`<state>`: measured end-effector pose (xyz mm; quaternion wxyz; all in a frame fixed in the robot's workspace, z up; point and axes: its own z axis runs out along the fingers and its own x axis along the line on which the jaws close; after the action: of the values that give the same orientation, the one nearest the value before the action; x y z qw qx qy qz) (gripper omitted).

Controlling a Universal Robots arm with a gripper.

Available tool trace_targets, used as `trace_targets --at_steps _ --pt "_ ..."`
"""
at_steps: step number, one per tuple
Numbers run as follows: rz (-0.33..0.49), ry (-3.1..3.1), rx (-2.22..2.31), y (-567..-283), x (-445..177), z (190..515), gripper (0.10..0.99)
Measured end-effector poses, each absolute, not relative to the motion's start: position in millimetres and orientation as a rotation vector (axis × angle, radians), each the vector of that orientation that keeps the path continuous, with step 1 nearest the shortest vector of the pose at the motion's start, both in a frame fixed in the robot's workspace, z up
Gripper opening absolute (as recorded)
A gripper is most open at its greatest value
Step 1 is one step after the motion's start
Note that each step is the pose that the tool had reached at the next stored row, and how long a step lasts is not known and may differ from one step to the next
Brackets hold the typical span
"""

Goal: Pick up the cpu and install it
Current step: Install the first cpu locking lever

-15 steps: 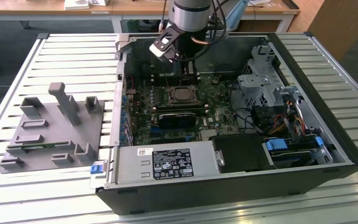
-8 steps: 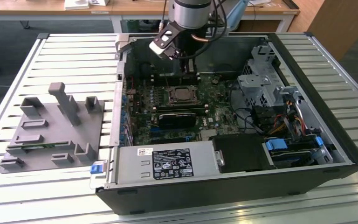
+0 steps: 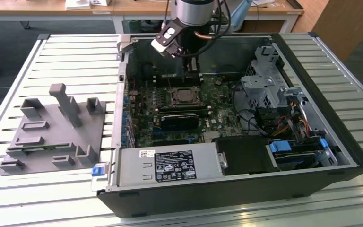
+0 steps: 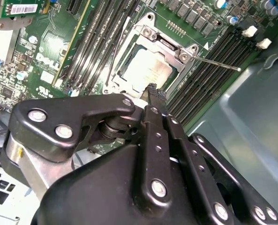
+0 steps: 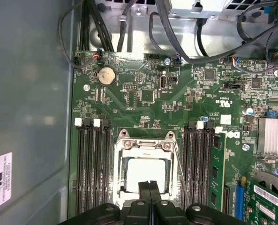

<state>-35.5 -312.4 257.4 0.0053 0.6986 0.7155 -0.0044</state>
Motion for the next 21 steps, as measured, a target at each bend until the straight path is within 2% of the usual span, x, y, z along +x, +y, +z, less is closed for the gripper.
trace_targets --at_steps 10,21 --pt "-0.014 2.240 2.187 -312.4 -35.5 289.6 0.106" --pt "-0.016 2.393 2.015 -312.4 -35.5 288.7 0.106"
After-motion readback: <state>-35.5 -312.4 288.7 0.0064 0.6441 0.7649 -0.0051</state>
